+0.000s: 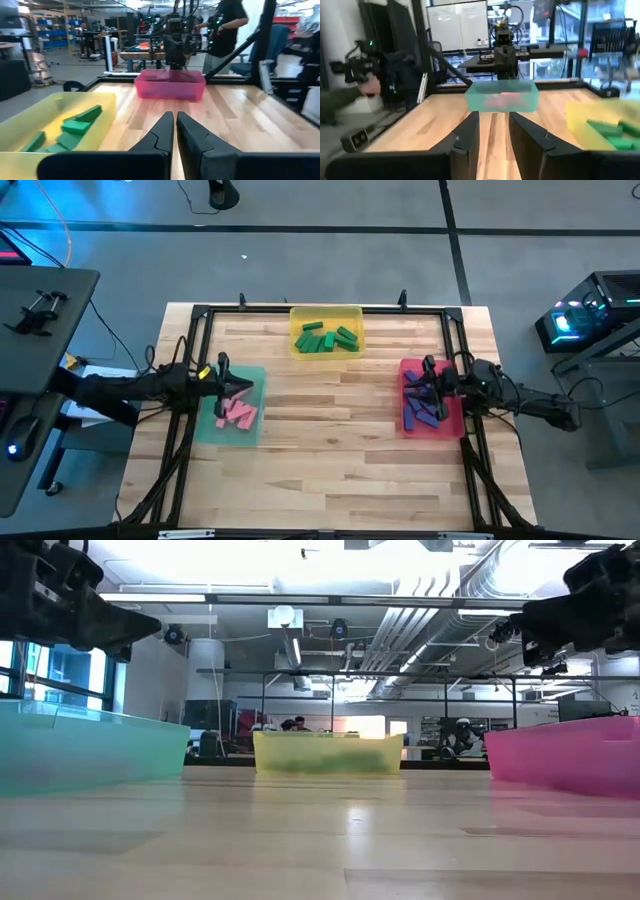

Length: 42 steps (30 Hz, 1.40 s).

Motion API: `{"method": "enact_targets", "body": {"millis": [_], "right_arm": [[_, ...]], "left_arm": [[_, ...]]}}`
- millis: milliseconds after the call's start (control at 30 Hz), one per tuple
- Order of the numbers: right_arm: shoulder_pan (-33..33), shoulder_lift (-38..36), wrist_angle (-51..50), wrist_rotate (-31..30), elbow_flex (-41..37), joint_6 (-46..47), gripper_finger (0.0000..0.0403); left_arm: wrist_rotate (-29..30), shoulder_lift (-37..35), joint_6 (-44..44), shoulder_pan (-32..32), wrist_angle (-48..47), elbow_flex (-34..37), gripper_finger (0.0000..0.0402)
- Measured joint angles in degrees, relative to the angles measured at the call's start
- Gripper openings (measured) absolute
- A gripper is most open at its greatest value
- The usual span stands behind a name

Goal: Sort blocks
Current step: Return to Home Position

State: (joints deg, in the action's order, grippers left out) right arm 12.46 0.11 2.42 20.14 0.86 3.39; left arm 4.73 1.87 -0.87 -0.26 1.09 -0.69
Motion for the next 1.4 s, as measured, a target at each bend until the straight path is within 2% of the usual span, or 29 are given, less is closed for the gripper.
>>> {"method": "enact_targets", "body": {"millis": [167,367,467,633,767,867,933,1100,1267,1400], "right_arm": [[0.2,0.1,1.3,-2.8,-0.3,7.4,0.0089],[-4.5,0.2,1.3,-18.9,-0.3,3.6,0.0089],[-6.4,0.2,1.6,-19.8,-0.3,2.5,0.0089],[-10.9,0.2,2.3,-24.6,-0.3,8.2,0.0089],[-16.6,0.2,1.2,-24.6,-0.3,5.5,0.0089],[-19.0,0.2,0.9,-27.5,-0.3,1.9,0.0089],[-18.8,0.2,0.6,-27.5,-0.3,0.4,0.0089],[-17.2,0.6,-1.2,-22.2,-0.3,1.3,0.0089],[-17.0,1.9,-1.2,-22.0,-0.3,2.1,0.0089],[-17.0,2.2,-1.2,-22.0,-0.3,0.4,0.0089]], "left_arm": [[0.3,0.2,-0.5,1.5,0.0,0.0,0.0003],[0.5,0.2,-0.5,1.5,0.0,0.0,0.0002],[0.5,0.2,-0.4,1.5,0.0,0.0,0.0002],[0.5,0.2,-0.3,1.5,0.0,0.0,0.0002],[0.7,0.2,-0.3,1.5,0.1,0.0,0.0002],[0.7,0.2,-0.3,1.5,0.1,0.0,0.0002],[0.8,0.2,-0.3,1.5,0.1,0.0,0.0002],[0.2,0.2,0.2,1.5,0.0,0.0,0.0002],[0.0,0.4,1.7,1.5,0.0,0.0,0.0002],[0.1,0.4,-0.9,1.5,0.0,0.0,0.0002]]}}
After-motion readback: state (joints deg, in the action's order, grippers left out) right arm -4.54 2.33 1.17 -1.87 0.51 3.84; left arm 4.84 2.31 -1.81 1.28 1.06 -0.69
